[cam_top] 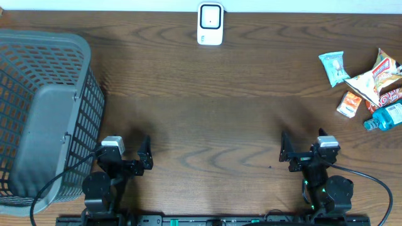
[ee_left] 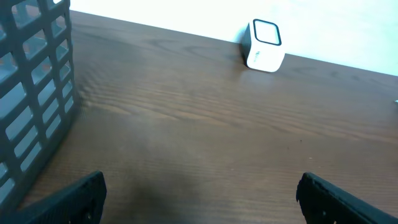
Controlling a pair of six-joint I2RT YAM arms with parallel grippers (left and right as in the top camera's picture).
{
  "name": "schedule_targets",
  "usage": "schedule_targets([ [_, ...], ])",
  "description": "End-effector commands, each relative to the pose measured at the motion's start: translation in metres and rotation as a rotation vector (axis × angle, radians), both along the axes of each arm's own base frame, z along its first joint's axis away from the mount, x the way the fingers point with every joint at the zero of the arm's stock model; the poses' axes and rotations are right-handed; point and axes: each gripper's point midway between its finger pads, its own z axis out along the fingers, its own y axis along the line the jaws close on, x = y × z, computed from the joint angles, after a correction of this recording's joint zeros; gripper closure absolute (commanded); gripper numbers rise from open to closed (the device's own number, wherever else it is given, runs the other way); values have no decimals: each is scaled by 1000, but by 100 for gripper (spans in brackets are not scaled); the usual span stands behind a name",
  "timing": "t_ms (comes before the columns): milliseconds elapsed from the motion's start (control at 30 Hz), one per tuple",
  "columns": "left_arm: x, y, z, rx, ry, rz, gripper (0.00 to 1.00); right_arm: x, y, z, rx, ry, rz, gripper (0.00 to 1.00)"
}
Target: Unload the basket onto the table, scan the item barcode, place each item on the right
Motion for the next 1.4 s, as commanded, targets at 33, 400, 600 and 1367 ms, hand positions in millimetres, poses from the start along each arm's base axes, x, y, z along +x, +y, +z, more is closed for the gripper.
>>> schedule_targets([
  [33,-2,-2,-11,-13,35,-10,2,0,-1,0,-37,-8,-4,1],
  [400,-2,-2,-11,-13,35,-10,2,0,0,0,-37,-8,0,1],
  [600,-2,-2,-11,-13,35,-10,2,0,0,0,-37,-8,0,1],
  [1367,15,12,6,305,-181,4,2,0,0,0,-37,-8,0,1],
])
